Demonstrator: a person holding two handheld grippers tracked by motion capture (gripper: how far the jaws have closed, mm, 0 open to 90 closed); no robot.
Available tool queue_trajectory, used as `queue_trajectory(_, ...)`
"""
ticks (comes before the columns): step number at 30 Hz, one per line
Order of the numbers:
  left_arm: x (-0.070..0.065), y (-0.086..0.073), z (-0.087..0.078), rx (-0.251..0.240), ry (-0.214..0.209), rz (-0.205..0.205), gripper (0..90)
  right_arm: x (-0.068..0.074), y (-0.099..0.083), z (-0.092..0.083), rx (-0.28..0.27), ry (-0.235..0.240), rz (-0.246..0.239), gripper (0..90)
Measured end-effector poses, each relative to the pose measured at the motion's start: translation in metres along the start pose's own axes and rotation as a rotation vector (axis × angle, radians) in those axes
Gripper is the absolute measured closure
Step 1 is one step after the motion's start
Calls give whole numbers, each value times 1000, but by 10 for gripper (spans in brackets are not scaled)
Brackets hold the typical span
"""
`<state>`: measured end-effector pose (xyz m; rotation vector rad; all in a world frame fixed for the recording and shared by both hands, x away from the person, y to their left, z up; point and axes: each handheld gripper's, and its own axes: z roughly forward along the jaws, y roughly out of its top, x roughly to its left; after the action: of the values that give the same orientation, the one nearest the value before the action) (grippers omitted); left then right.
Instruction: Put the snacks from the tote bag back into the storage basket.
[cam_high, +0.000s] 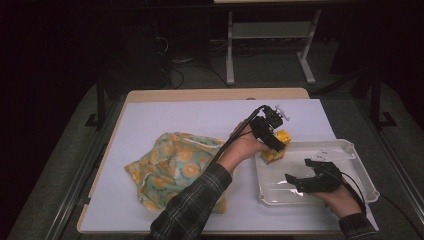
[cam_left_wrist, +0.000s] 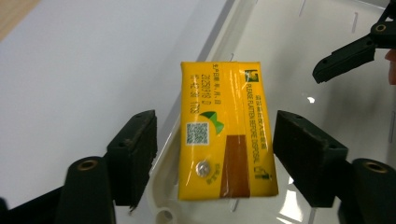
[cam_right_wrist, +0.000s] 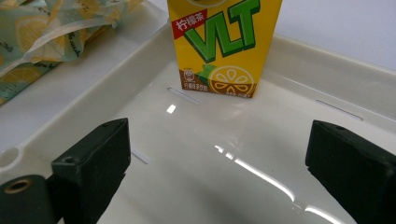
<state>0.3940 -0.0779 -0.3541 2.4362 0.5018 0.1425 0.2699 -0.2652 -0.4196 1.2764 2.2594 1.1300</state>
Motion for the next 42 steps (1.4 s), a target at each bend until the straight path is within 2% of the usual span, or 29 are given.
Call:
queue_trajectory(6,2,-7,-16,-9,-4,38,233,0,0,0,1,0,3,61)
queue_trajectory(11,5,-14,-28,-22,-12,41,209,0,0,0,1,0,3,61)
queue_trajectory(14,5,-18,-33,-31,-19,29,203,0,0,0,1,-1,4,61)
queue_trajectory(17,5,-24,-42,-23,-19,43,198,0,0,0,5,-3,2,61)
queue_trajectory(21,7,-31,-50,-28,-19,42,195,1,0,0,10,-3,4,61)
queue_trajectory(26,10,-43,-64,-27,-6,39,196,1,0,1,12,-4,3,61)
queue_trajectory(33,15,-62,-85,-52,19,12,198,1,0,2,14,-8,-9,61)
queue_trajectory(34,15,-68,-91,-55,21,-1,199,1,0,2,16,-9,-15,61)
queue_trajectory(39,17,-80,-102,-67,29,-10,202,1,0,2,16,-12,-14,61)
queue_trajectory(42,18,-92,-113,-70,31,-19,208,2,0,2,20,-13,-11,61)
